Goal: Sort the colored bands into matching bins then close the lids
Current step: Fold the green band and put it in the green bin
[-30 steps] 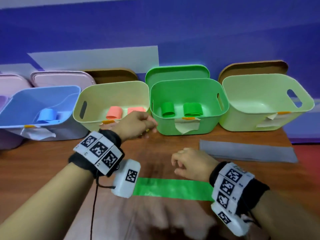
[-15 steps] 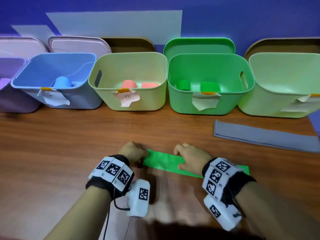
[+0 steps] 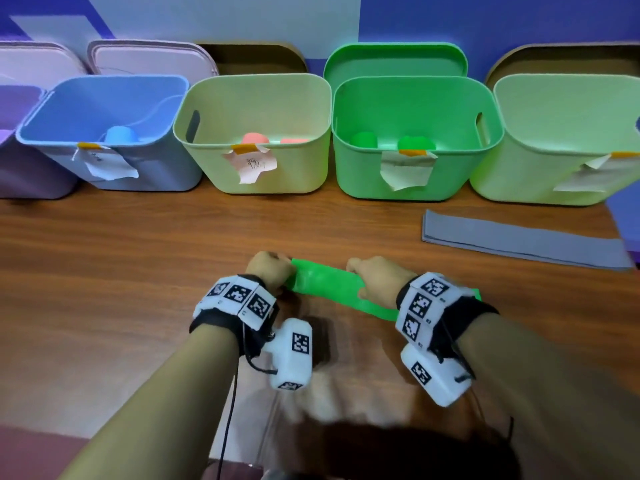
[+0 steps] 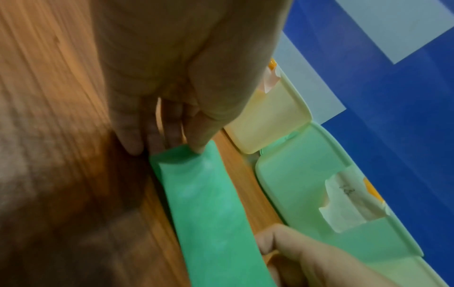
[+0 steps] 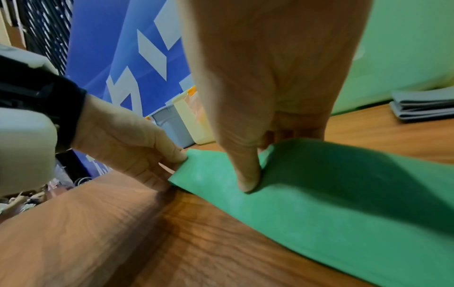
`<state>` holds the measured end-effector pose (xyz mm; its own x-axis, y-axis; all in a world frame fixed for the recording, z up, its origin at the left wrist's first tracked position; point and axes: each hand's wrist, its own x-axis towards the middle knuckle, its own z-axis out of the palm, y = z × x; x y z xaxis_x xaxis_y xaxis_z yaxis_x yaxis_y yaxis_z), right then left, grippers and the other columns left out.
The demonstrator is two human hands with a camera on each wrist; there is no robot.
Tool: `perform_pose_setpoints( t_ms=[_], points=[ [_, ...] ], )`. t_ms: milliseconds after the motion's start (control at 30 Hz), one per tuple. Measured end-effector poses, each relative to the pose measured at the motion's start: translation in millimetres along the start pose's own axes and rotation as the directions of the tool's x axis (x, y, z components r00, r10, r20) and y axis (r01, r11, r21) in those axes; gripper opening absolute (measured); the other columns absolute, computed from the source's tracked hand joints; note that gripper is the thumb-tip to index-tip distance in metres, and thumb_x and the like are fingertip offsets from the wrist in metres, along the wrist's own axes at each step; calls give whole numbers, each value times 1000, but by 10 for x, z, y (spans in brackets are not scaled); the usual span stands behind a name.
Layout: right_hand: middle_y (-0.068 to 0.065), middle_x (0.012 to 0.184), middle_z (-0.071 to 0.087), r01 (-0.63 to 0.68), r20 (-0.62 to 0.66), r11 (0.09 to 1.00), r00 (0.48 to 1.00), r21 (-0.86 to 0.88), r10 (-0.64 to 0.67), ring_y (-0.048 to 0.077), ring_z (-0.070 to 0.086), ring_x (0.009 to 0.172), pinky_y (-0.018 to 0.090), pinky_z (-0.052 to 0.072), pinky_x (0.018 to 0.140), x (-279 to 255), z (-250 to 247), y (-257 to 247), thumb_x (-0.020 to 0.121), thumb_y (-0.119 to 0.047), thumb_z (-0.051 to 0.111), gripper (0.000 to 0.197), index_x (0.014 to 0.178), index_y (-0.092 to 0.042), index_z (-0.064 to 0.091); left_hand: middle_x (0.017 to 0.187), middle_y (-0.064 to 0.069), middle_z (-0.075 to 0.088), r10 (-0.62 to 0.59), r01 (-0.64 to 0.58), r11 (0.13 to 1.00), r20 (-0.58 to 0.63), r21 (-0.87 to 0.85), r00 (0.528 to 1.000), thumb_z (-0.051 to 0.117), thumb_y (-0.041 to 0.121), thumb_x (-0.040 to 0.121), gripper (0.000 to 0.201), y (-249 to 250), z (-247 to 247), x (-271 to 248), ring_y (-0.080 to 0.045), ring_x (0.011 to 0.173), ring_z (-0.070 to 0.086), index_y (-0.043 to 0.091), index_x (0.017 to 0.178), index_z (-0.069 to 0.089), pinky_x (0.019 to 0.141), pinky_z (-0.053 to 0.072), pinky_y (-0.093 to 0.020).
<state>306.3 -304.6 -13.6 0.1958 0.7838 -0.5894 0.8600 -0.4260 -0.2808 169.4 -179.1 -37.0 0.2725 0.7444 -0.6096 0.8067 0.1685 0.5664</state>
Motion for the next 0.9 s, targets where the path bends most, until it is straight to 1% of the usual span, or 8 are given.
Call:
perform_pose_setpoints(
  t_ms=[133, 200, 267, 367, 467, 600, 733, 900],
  points=[
    [12, 130, 52, 34, -68, 998, 997, 51, -31, 30, 56, 109, 38, 49, 87, -122, -128, 57, 92, -19, 55, 43, 133, -17, 44, 125, -24, 57, 59, -52, 995, 78, -83, 995, 53, 8, 92, 33, 117, -136, -58, -33, 107, 59, -6, 122, 55, 93, 50, -41],
    [11, 132, 52, 37, -118, 998, 993, 60, -30, 28, 54, 113, 33, 45, 89, -200, -218, 90, 93, -23, 54, 42, 133, -15, 45, 123, -22, 58, 61, -46, 984, 86, -171, 994, 55, 8, 90, 20, 224, -181, -120, -28, 99, 58, -1, 107, 61, 95, 49, -45],
    [11, 131, 53, 44, -168, 993, 985, 107, -25, 27, 51, 117, 30, 41, 88, -288, -353, 118, 94, -25, 52, 40, 131, -12, 48, 112, -19, 63, 55, -30, 956, 78, -293, 995, 56, 7, 90, 9, 381, -235, -202, -28, 89, 60, 10, 82, 59, 80, 57, -39],
    [9, 124, 59, 87, -283, 964, 959, 252, -13, 25, 54, 112, 24, 37, 79, -437, -620, 128, 94, -25, 52, 34, 123, -7, 57, 89, -10, 60, 116, -85, 885, 40, -457, 992, 52, 8, 92, 17, 712, -372, -369, -18, 71, 57, 14, 77, 53, 43, 51, -20],
    [10, 93, 65, 206, -432, 911, 901, 357, -34, 22, 60, 87, 27, 41, 74, -632, -927, 100, 93, -25, 54, 21, 92, -6, 64, 86, -4, 59, 244, -231, 833, -40, -502, 969, 51, 12, 92, 10, 1122, -548, -609, -15, 72, 58, 15, 83, 54, 46, 49, -21],
    [-3, 56, 43, 367, -627, 819, 779, 442, -11, 2, 39, 52, 23, 30, 56, -970, -1389, 28, 92, -24, 56, 30, 63, -16, 52, 85, 1, 62, 448, -432, 704, -120, -564, 886, 50, 16, 94, 11, 1665, -818, -1062, -8, 73, 59, 14, 101, 58, 57, 50, -19],
    [31, 86, 62, 498, -726, 738, 688, 455, -17, 17, 50, 72, 31, 38, 67, -1268, -1800, -34, 89, -21, 57, 25, 90, 4, 63, 74, 2, 57, 624, -606, 579, -182, -545, 760, 51, 13, 94, 17, 2088, -1062, -1530, -9, 66, 57, 19, 79, 54, 66, 52, -23],
    [15, 75, 57, 508, -796, 769, 605, 387, 1, 18, 47, 72, 31, 37, 70, -1554, -2177, -82, 91, -21, 56, 19, 84, -5, 63, 77, 3, 59, 732, -750, 472, -267, -465, 626, 53, 12, 94, 13, 2441, -1370, -1966, 0, 61, 60, 19, 84, 56, 54, 49, -15]
  ],
)
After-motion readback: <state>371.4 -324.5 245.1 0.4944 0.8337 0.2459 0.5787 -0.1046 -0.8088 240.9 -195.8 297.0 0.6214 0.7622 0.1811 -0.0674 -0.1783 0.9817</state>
